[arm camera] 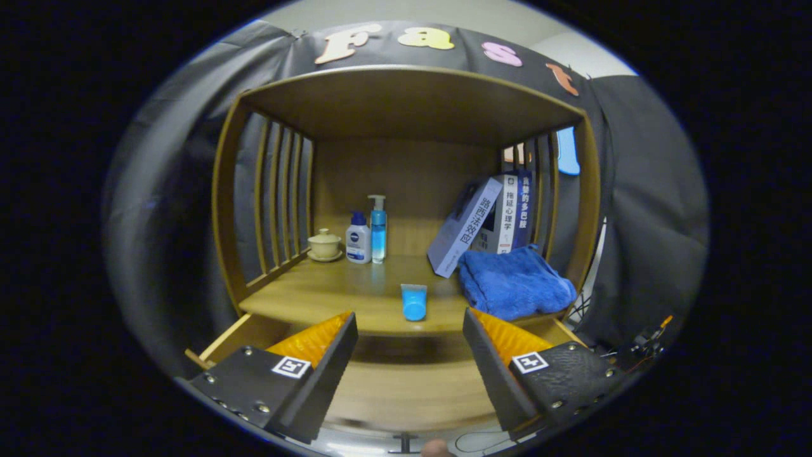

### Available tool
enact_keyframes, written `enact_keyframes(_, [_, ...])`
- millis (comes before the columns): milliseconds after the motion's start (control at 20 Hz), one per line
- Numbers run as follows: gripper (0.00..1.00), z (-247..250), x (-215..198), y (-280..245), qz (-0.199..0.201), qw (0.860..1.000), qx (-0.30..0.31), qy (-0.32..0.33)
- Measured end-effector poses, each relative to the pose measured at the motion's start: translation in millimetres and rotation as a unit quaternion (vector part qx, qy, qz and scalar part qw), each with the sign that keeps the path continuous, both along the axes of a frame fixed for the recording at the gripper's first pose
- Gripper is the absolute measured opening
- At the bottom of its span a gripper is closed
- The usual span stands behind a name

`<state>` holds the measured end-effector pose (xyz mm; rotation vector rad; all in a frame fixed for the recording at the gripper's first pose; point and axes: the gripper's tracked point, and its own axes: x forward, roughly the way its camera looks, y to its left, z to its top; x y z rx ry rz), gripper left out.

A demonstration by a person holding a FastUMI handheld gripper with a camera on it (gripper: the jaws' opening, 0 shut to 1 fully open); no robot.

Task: Pull open the drawer, take out the items inside it, and place them on the countertop above the cabinet.

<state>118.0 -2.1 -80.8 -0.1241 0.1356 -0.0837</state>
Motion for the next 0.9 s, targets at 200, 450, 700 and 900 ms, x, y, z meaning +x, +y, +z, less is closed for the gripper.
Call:
enact_keyframes(200, [0.99,-4,-52,22,0.008,0.999,0.023,-0.048])
enact_keyframes(450, [0.98,-23,-93,6,-0.014,0.996,0.047,-0.074])
enact_keyframes(700, [0.99,-66,-100,-15,-0.009,0.998,0.040,-0.055])
enact_keyframes(900, [0.98,-97,-102,-24,-0.009,0.998,0.048,-0.048])
